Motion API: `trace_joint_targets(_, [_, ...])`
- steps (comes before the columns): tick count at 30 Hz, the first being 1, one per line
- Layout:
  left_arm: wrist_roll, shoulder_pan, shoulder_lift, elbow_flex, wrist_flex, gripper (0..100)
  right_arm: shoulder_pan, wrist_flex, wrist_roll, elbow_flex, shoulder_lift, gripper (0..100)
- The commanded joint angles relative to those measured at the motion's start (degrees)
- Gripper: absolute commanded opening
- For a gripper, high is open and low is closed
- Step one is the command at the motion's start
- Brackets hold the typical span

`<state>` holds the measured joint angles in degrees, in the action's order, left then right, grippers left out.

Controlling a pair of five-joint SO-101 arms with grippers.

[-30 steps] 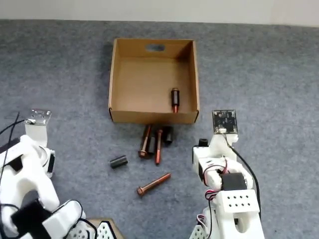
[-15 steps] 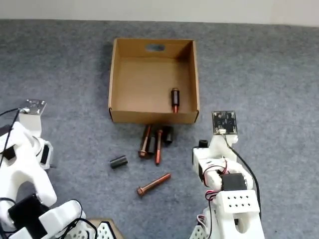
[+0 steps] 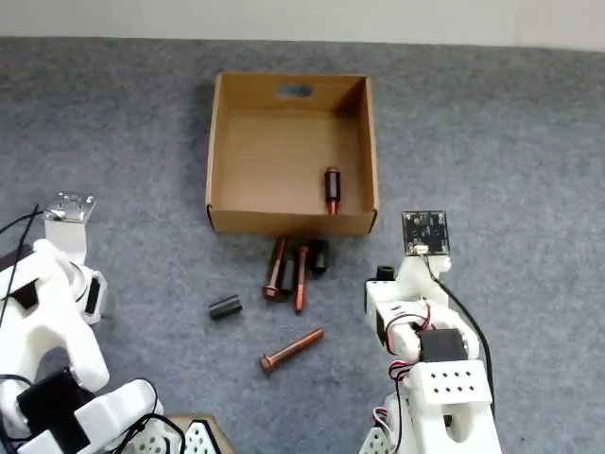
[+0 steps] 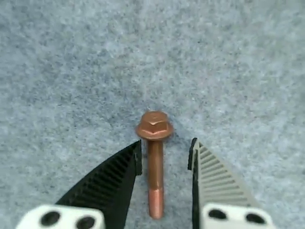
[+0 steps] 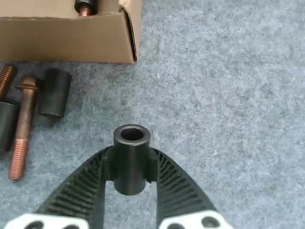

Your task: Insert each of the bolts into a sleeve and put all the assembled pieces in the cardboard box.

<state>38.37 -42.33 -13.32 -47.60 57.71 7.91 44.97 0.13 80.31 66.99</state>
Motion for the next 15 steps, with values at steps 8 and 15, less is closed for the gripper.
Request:
trace_joint_targets(8, [0.3, 0.7, 0.2, -0.8, -0.5, 19, -0.7, -1.0, -0.4, -0.2, 0.7, 0.6])
trace_joint_targets(15, [0.3, 0.7, 0.3, -0.9, -0.5, 19, -0.7, -1.0, -0.4, -0.2, 0.7, 0.6])
